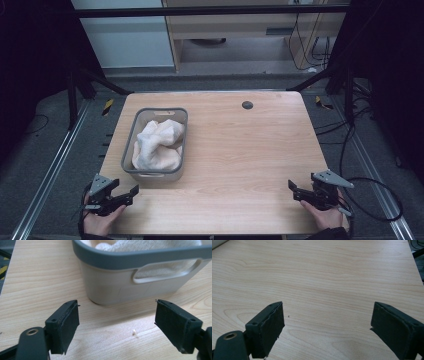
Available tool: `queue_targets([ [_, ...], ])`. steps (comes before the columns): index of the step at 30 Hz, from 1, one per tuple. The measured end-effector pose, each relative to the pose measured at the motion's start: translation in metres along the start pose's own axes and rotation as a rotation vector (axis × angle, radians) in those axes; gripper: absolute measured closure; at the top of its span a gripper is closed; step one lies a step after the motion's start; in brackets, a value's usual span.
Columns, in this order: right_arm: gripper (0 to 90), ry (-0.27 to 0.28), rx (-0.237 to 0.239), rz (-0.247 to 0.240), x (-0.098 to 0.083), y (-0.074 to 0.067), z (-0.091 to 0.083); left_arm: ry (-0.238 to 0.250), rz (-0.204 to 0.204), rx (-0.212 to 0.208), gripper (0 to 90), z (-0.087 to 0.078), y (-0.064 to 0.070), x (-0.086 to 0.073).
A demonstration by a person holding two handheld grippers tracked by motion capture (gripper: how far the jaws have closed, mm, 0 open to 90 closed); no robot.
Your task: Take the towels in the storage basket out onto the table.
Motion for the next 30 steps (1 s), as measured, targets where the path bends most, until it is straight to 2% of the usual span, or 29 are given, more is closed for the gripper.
queue_targets([
  [10,10.6,-0.033,0.013,-0.019,-0.004,-0.001,0.003,0.056,-0.003,-0.028,20.3,-0.011,0.002,0.006],
  [17,10.4,-0.034,0.015,-0.019,-0.004,-0.001,0.003,0.066,-0.003,-0.02,20.3,-0.015,0.004,0.01],
  [30,10.2,-0.027,0.009,-0.025,-0.004,0.0,0.003,0.103,0.002,-0.037,20.0,-0.025,0.008,0.02],
])
Point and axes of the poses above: each handheld gripper's, and its own axes: z roughly forward along the jaws, x roughly out of its top, y roughly to its right, the point moved 2 cm from there along z, roughly forward along the jaws, and after that the axes turned 10 degrees about -y, right-handed, at the moved point
